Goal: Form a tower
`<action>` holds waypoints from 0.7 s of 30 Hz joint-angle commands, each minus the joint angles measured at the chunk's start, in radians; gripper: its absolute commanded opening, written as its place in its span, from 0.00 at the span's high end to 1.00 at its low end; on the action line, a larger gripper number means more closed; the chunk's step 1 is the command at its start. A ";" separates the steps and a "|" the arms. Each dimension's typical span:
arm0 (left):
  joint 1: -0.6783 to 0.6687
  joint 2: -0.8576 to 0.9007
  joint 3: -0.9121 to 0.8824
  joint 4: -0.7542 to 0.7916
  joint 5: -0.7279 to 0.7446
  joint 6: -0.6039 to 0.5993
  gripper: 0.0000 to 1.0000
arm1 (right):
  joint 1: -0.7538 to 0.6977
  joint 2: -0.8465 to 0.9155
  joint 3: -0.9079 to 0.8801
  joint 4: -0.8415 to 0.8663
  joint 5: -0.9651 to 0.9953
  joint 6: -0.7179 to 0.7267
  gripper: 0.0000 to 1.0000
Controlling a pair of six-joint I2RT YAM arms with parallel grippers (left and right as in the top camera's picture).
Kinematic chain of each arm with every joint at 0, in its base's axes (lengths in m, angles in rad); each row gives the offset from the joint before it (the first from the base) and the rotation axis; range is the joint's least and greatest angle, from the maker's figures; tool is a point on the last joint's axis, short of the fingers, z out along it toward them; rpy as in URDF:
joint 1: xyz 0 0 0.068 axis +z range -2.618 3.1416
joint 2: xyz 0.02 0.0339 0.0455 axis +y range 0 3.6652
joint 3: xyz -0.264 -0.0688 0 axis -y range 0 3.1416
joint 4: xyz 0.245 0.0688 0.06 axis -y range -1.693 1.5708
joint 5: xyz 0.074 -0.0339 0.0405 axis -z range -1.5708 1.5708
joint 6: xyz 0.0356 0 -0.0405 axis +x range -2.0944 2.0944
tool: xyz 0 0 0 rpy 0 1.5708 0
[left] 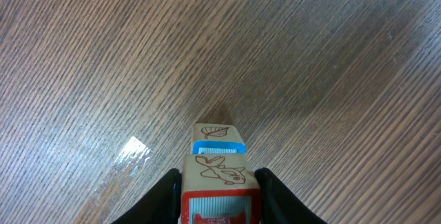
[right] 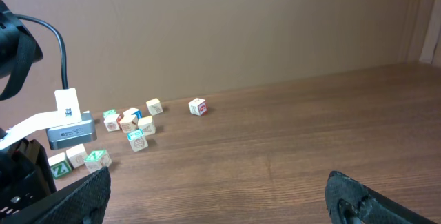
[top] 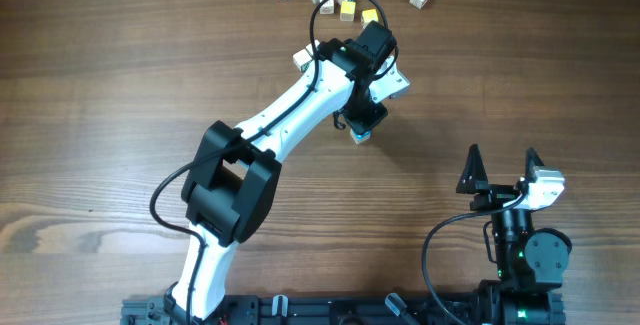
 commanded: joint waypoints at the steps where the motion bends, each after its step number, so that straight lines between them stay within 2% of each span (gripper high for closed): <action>1: 0.000 0.014 -0.010 0.001 0.021 0.016 0.63 | 0.004 -0.007 -0.001 0.002 -0.012 -0.001 0.00; 10: 0.000 0.014 -0.010 0.004 0.027 0.016 0.60 | 0.004 -0.007 -0.001 0.002 -0.012 -0.001 0.00; 12: 0.000 0.014 -0.010 0.004 0.027 0.016 0.53 | 0.004 -0.007 -0.001 0.002 -0.012 -0.001 0.00; 17: 0.000 0.014 -0.010 0.004 0.027 0.016 0.43 | 0.004 -0.007 -0.001 0.002 -0.012 0.000 0.00; 19: 0.000 0.013 -0.010 0.005 0.016 0.016 0.37 | 0.004 -0.007 -0.001 0.002 -0.012 -0.001 0.00; 20: 0.000 0.013 -0.002 0.004 -0.013 0.016 0.36 | 0.004 -0.007 -0.001 0.002 -0.012 -0.001 0.00; 21: 0.001 0.013 0.046 -0.006 -0.105 0.015 0.34 | 0.004 -0.007 -0.001 0.002 -0.012 -0.001 0.00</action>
